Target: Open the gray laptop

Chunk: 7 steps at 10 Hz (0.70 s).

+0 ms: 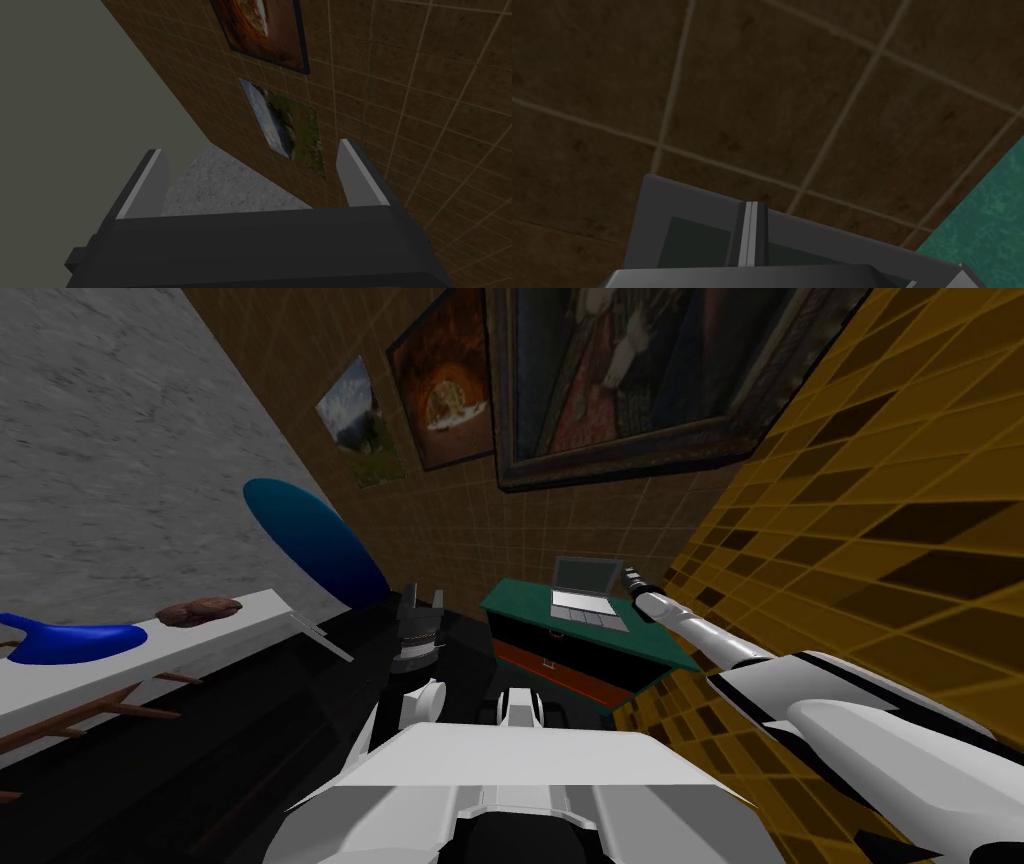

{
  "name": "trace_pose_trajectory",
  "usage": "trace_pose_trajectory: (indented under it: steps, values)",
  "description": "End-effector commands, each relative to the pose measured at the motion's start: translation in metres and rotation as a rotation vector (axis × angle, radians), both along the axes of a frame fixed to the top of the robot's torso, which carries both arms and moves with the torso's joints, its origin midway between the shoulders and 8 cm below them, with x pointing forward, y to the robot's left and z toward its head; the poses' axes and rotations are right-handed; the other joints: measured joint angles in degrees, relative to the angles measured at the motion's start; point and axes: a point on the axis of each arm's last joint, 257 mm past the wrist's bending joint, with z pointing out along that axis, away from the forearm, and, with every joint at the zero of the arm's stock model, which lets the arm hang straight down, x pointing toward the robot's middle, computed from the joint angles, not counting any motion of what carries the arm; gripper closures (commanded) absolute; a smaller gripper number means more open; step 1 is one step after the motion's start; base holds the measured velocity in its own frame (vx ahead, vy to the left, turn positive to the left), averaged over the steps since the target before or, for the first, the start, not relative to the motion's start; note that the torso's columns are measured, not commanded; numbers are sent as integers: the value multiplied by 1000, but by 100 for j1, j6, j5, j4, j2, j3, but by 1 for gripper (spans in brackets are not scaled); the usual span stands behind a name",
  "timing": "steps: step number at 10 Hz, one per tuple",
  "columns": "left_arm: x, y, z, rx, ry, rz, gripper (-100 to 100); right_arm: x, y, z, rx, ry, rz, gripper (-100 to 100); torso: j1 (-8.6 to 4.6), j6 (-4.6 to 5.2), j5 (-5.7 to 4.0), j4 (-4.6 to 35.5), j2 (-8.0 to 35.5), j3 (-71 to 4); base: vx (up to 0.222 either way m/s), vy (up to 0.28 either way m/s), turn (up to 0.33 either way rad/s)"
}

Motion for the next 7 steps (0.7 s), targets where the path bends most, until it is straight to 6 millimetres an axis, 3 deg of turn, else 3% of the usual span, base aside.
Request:
trace_pose_trajectory:
  steps: [1,3,4,5,7]
  values:
    - [0,0,0,0,0,0,0,1,-2,22,-19,-35,-5,100,-1,3,1,2,4,3,-7,-2,-4]
    - [0,0,0,0,0,0,0,0,-7,29,-77,-29,-17,100,-1,4,-1,-2,-6,-3,-4,-1,-2]
    - [0,0,0,0,0,0,0,11,25,28,-76,-30,43,100,-1,2,-2,-5,-13,-7,65,1,-330]
    - [0,0,0,0,0,0,0,7,8,49,-104,-61,6,100,-1,11,-2,-9,-31,-17,95,23,-283]
    - [0,0,0,0,0,0,0,10,22,32,-98,-31,36,100,7,-5,0,-8,-18,-12,36,21,1]
